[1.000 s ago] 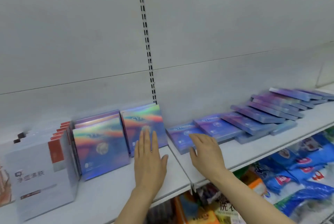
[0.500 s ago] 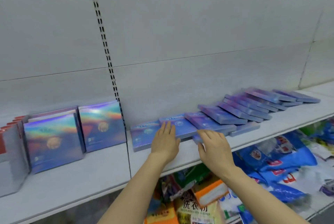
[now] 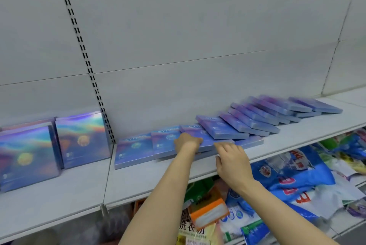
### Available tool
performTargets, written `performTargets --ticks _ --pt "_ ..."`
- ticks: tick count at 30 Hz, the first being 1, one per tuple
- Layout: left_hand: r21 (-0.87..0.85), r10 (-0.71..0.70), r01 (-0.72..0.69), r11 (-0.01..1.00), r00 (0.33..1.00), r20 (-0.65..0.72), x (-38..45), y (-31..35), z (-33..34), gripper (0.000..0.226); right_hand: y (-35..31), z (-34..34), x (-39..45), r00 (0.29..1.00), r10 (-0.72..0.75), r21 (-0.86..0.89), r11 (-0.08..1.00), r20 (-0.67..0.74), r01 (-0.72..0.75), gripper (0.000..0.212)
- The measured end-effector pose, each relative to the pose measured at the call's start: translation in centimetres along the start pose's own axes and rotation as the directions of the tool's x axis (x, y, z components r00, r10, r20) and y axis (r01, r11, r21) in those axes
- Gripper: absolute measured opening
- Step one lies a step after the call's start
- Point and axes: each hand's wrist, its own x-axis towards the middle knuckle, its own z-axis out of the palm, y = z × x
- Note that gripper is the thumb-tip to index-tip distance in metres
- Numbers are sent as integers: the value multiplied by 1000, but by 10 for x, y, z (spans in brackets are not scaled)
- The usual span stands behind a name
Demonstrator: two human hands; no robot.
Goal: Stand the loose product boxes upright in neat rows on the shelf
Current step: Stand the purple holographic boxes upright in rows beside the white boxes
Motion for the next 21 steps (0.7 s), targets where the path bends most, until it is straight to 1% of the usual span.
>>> performTargets --ticks 2,3,5,6,7,8,9,10,11,12,13,15,17,18,20,21 --pt "-151 -30 39 988 998 58 2 5 -5 41 6 -1 1 1000 19 -1 1000 -2 -19 45" --pt "-262 -32 52 964 996 79 -1 8 -11 34 9 -1 2 1000 29 0 1000 -3 -29 46" --pt "-459 -41 90 884 992 116 -8 10 -29 20 14 1 7 999 54 4 999 0 -54 50" --pt "-515 -50 105 851 992 118 -8 6 -40 17 17 2 12 997 74 14 997 26 -74 56" --pt "-554 -63 115 824 992 112 -8 0 -51 17 20 3 19 993 90 24 995 75 -92 64" --pt "-590 -81 120 798 992 92 -10 -9 -63 18 23 5 25 982 106 32 993 154 -112 73" --pt "-624 -99 113 773 993 58 -13 -18 -74 18 25 7 30 952 124 41 989 281 -141 79" --pt "-659 -119 104 745 993 22 -17 -28 -86 17 24 10 33 903 141 35 985 407 -170 82" --pt "-691 -132 88 717 991 -11 -21 -37 -97 17 23 13 37 850 156 -4 984 503 -178 82" --pt "-721 -140 69 690 989 -39 -25 -45 -106 17 22 16 40 814 176 -46 982 554 -181 80" --pt "-742 -139 43 669 988 -68 -29 -51 -114 16 20 18 42 799 193 -76 980 569 -183 78" --pt "-780 -153 -2 626 980 -125 -34 -60 -123 16 15 17 42 794 211 -117 977 570 -176 75" --pt "-815 -168 -37 578 972 -163 -39 -64 -126 18 7 12 33 812 184 -143 982 554 -125 71" --pt "-829 -168 -44 557 972 -165 -41 -66 -126 19 0 9 24 849 159 -132 986 504 -106 72" --pt "-854 -161 -50 517 975 -154 -44 -67 -125 19 -16 2 7 938 99 -84 994 332 -75 80" --pt "-866 -160 -55 497 975 -154 -47 -68 -124 19 -21 -1 0 965 87 -68 995 247 -73 75"
